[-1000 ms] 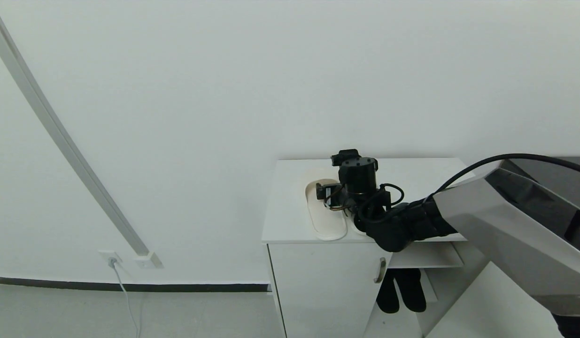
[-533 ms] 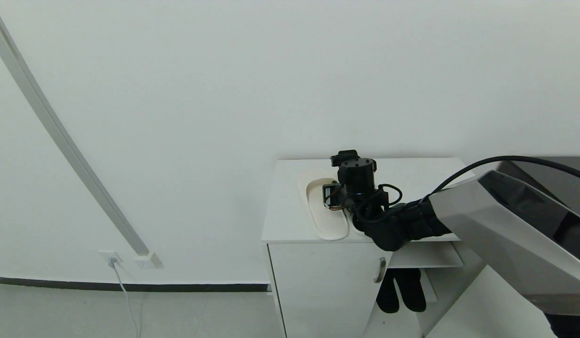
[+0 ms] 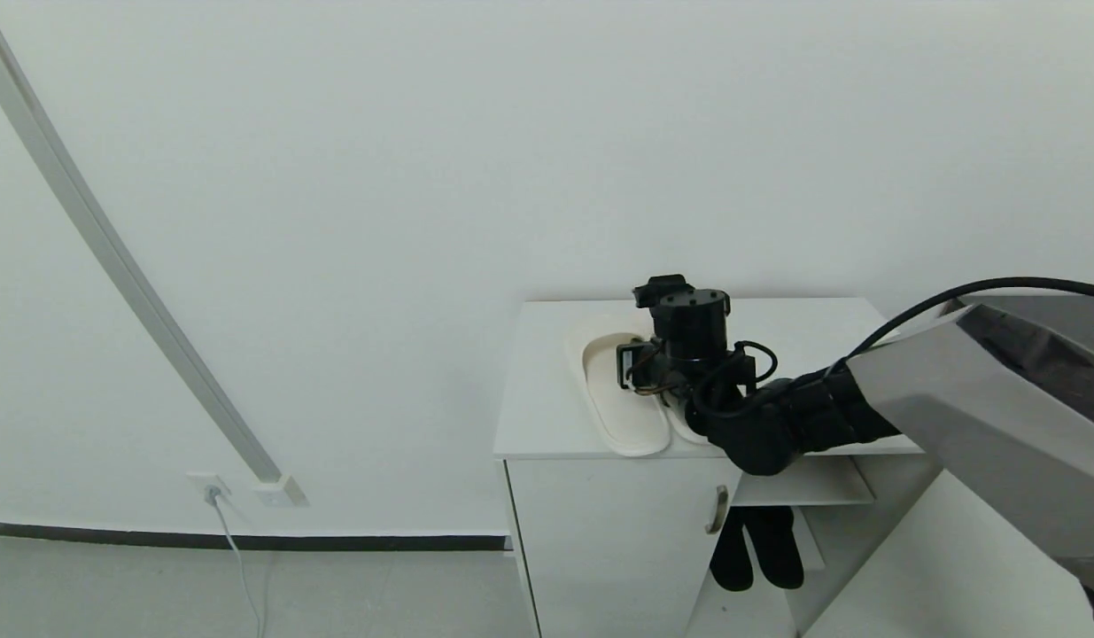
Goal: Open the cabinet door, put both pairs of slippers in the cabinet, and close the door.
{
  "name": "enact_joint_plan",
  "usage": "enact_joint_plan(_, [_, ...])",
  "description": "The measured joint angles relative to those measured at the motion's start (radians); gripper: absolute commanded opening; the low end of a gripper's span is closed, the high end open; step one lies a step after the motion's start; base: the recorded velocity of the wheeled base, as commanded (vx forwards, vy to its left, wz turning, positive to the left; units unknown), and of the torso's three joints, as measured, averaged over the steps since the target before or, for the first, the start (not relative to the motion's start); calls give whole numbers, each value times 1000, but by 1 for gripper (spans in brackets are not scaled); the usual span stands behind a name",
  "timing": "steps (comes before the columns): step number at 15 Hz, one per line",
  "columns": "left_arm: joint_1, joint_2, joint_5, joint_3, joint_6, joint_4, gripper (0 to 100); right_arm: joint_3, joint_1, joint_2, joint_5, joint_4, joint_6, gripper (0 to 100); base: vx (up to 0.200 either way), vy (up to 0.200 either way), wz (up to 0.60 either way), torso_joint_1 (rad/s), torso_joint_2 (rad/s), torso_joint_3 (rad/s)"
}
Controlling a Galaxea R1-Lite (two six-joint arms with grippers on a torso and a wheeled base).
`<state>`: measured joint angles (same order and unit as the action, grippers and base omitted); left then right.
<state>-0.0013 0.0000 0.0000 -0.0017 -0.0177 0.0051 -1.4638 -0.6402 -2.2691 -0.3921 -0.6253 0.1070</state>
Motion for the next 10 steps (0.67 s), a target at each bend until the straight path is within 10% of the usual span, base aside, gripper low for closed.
enact_joint_plan(10, [0,0,1,0,0,0,0,699,-47,441,287,-207,-38,0,0,0,0,0,0,0])
